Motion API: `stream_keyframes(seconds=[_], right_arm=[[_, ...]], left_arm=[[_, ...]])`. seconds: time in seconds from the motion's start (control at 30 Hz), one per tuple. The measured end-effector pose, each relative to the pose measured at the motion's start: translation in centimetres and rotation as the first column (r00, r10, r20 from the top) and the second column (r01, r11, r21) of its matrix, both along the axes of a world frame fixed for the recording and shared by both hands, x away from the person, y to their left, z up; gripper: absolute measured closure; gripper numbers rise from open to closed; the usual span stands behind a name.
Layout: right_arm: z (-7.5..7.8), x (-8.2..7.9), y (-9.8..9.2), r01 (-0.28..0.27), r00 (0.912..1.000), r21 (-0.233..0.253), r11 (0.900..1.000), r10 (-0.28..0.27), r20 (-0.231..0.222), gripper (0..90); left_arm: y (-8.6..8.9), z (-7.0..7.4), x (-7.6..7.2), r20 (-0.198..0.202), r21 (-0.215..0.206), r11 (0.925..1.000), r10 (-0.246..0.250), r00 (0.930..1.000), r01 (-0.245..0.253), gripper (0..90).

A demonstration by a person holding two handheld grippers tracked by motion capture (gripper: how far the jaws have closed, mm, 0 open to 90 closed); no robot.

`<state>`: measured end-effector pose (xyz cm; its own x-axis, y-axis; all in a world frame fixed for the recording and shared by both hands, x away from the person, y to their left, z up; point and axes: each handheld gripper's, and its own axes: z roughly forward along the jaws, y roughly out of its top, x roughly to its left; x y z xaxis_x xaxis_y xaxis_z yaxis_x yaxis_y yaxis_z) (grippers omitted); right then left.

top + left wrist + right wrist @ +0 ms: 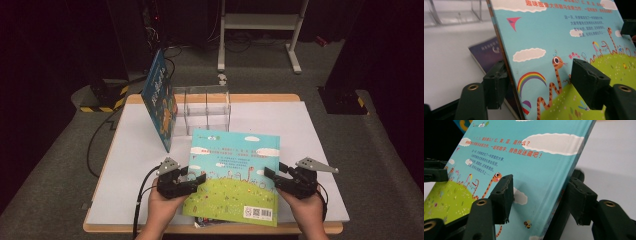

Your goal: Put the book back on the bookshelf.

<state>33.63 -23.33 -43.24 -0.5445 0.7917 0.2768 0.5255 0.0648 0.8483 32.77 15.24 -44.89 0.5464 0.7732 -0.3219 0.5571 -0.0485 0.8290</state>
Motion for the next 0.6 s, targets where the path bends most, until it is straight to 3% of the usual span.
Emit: stream_keyframes(seconds=[0.07,0.23,0.4,0.6], right_arm=[[1.0,0.6,0.2,0.005,0.9995,-0.006,1.0,-0.005,0.03,45.7],[3.2,2.1,0.6,0.035,0.9943,-0.002,0.999,-0.035,0.101,51.3],[4.9,2.6,0.9,0.059,0.9835,0.008,0.998,-0.059,0.171,55.1],[6.7,2.4,1.2,0.08,0.964,0.018,0.997,-0.082,0.253,58.7]], left_arm=[[0.1,0.4,0.8,0.008,-0.01,0.9999,0.014,0.9999,-0.014,34.4],[0.1,1.8,2.4,0.071,-0.018,0.9984,0.055,0.996,-0.054,38.4],[0.1,3.2,3.3,0.149,-0.019,0.9966,0.082,0.9854,-0.08,42.8],[-0.2,4.0,3.8,0.218,-0.005,0.9952,0.097,0.9711,-0.098,44.1]])
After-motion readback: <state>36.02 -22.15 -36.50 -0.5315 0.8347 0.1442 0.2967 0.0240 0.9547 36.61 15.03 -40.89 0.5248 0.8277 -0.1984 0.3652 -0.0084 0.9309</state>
